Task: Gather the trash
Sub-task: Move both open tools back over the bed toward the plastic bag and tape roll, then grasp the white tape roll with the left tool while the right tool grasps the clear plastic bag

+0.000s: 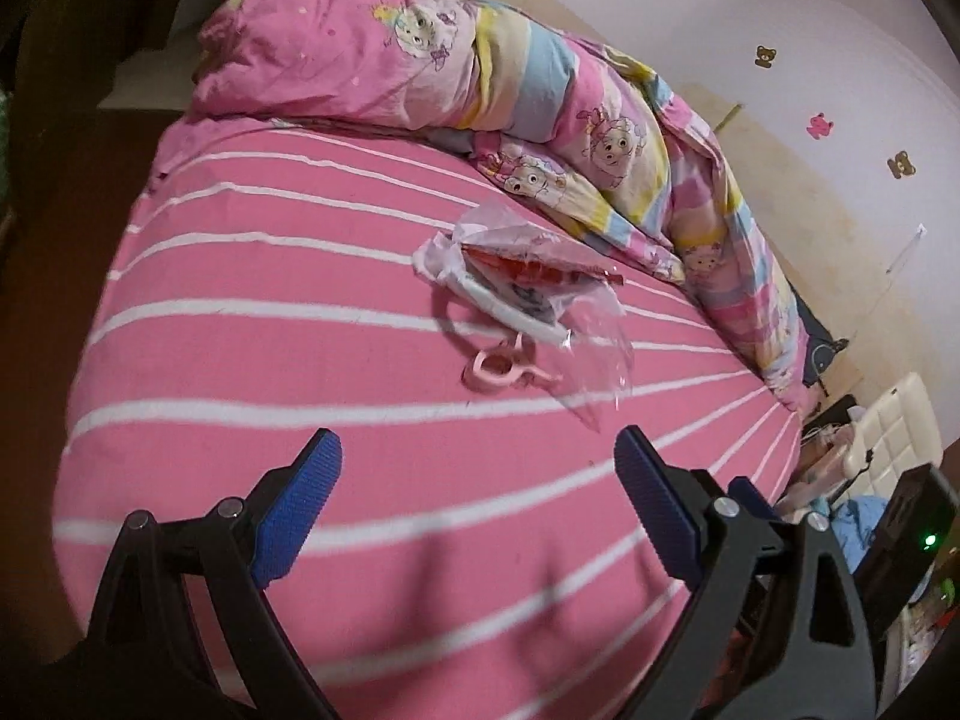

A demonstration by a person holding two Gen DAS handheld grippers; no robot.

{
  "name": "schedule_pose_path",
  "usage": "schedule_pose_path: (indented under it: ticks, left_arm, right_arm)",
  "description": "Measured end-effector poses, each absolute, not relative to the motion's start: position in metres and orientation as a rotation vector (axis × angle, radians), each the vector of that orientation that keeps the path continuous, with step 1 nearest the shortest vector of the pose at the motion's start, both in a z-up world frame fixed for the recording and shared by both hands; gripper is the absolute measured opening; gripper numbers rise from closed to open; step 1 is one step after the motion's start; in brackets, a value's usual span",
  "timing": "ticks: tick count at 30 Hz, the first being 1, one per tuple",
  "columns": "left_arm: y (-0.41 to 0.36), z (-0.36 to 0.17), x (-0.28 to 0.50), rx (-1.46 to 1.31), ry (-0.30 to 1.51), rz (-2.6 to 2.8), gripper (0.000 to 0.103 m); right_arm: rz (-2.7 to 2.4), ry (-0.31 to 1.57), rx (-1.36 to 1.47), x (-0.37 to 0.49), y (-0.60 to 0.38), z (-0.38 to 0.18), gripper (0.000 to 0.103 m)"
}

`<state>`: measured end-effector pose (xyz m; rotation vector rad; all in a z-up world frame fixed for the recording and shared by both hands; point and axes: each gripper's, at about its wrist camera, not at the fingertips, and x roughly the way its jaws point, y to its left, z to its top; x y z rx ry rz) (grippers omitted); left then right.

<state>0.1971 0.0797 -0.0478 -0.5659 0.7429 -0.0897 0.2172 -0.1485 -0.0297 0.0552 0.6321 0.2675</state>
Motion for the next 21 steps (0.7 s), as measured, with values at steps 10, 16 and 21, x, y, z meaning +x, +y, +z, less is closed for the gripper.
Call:
schedule_pose_path:
  ticks: [10,16,21]
  left_arm:
    - [0.079,-0.060,0.269,-0.614,0.799,-0.111,0.089]
    - [0.085,-0.071,0.298,-0.672,0.836,-0.119,0.088]
    - [0.092,-0.084,0.319,-0.777,0.873,-0.126,0.088]
  right_arm:
    - [0.233,0.671,0.152,0.286,-0.149,-0.027,0.088]
    - [0.230,0.682,0.131,0.316,-0.141,-0.033,0.088]
    - [0.239,0.690,0.106,0.332,-0.131,-0.038,0.088]
